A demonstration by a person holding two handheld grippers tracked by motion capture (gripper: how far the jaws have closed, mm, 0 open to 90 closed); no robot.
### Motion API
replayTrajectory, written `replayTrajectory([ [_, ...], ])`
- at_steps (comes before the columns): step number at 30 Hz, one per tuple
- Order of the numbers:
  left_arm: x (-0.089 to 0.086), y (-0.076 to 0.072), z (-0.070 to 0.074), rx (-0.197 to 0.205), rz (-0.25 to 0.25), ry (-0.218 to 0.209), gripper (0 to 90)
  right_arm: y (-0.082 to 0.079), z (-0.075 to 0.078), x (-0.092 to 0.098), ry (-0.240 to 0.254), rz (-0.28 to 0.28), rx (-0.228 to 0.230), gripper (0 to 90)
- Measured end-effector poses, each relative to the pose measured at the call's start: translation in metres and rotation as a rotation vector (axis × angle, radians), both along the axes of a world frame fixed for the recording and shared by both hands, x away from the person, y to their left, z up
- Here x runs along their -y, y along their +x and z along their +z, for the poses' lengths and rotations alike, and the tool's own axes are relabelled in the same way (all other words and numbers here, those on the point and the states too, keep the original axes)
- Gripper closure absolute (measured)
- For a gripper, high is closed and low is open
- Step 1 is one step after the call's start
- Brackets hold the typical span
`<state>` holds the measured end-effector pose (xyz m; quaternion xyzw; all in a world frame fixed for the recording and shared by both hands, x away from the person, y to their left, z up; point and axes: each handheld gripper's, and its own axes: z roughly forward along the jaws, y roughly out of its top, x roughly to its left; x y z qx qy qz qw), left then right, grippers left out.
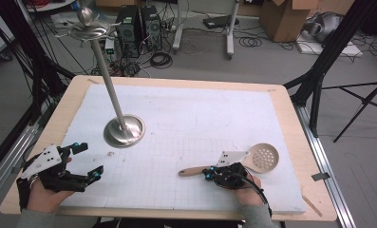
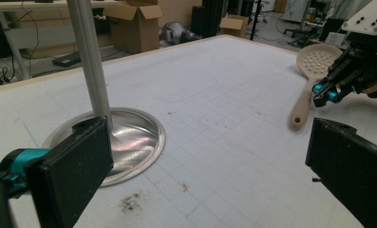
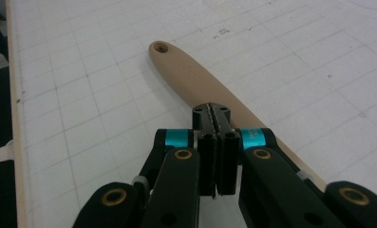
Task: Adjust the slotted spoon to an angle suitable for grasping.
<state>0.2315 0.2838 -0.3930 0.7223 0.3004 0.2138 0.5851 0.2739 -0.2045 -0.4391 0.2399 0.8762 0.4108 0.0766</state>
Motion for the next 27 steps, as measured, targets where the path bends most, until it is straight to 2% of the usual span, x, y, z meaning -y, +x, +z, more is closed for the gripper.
replayTrajectory([
  [5,-0.005,-0.005,0.0,0.002,0.021,0.002,2.0,0.007,-0.003,-0.005,-0.009,0.002,0.004,89.9],
  [13,-0.012,-0.012,-0.002,-0.005,0.052,0.008,2.0,0.019,-0.005,-0.011,-0.002,-0.045,-0.007,90.0],
  [27,-0.022,-0.026,-0.003,-0.009,0.094,0.019,2.0,0.038,-0.006,-0.022,-0.031,-0.129,0.044,90.0],
])
